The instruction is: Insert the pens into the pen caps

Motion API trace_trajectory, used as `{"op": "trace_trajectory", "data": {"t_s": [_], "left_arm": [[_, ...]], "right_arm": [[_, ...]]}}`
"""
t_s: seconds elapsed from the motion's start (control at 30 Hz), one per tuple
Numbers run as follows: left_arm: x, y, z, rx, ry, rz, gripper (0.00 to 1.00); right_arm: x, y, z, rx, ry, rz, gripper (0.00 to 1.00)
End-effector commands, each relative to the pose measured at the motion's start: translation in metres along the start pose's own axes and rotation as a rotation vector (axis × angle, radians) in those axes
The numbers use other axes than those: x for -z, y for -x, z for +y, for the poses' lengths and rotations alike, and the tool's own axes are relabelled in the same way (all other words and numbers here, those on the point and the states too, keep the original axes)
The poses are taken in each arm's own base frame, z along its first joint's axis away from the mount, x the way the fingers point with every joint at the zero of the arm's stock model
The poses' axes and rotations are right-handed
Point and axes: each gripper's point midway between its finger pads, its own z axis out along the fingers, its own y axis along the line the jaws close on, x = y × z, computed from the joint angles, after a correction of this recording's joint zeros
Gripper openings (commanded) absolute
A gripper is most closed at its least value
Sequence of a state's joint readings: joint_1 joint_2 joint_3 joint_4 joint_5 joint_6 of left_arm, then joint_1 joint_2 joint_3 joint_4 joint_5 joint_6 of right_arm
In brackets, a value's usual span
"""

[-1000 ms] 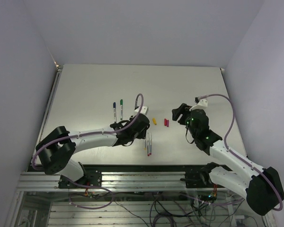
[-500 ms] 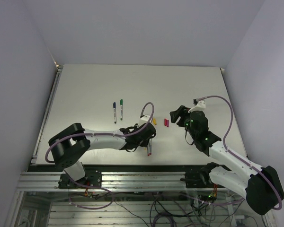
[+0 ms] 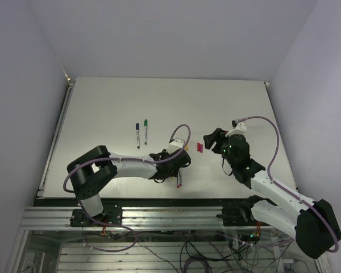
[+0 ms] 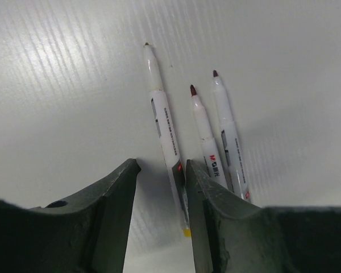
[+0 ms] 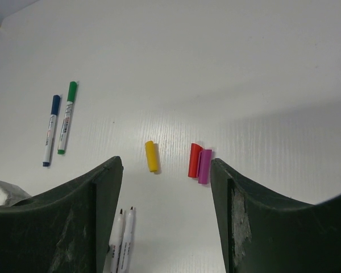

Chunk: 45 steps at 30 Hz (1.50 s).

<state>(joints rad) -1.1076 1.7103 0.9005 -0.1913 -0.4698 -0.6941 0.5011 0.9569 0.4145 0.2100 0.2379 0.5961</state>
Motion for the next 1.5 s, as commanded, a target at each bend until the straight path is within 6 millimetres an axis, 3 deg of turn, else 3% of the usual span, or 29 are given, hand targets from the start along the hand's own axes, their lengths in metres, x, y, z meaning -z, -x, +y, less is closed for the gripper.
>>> {"op": "trace_trajectory", "data": {"t_s": [0.0, 0.37, 0.5, 0.63, 0.8, 0.97, 1.23, 1.47], "left_arm": [[-0.002, -0.001, 0.018, -0.032, 0.120, 0.004, 0.50], [-0.001, -0.042, 0.048, -0.089, 0.210, 0.130, 0.38], [0.002, -0.060, 0.051, -0.083, 0.183, 0.181, 0.27], [0.007, -0.076, 0.054, -0.077, 0.154, 0.220, 0.08], [0.008, -0.087, 0.056, -0.062, 0.129, 0.233, 0.07], [0.014, -0.073, 0.054, -0.024, 0.104, 0.170, 0.07], [0.051, -0.009, 0.037, 0.025, -0.037, -0.037, 0.07], [0.074, 0.015, 0.039, 0.087, -0.086, -0.142, 0.07]], "right_arm": [[0.002, 0.003, 0.004, -0.023, 0.026, -0.018, 0.63], [0.002, 0.010, 0.014, -0.028, 0.054, -0.012, 0.63], [0.004, 0.016, 0.019, -0.030, 0.063, -0.010, 0.63], [0.007, 0.024, 0.023, -0.032, 0.071, -0.020, 0.63], [0.001, 0.024, 0.026, -0.004, 0.069, -0.001, 0.63], [-0.019, 0.001, 0.028, 0.087, 0.065, 0.135, 0.61], [-0.045, -0.044, 0.023, 0.210, 0.079, 0.330, 0.54], [-0.058, -0.058, 0.030, 0.277, 0.111, 0.368, 0.38]]}}
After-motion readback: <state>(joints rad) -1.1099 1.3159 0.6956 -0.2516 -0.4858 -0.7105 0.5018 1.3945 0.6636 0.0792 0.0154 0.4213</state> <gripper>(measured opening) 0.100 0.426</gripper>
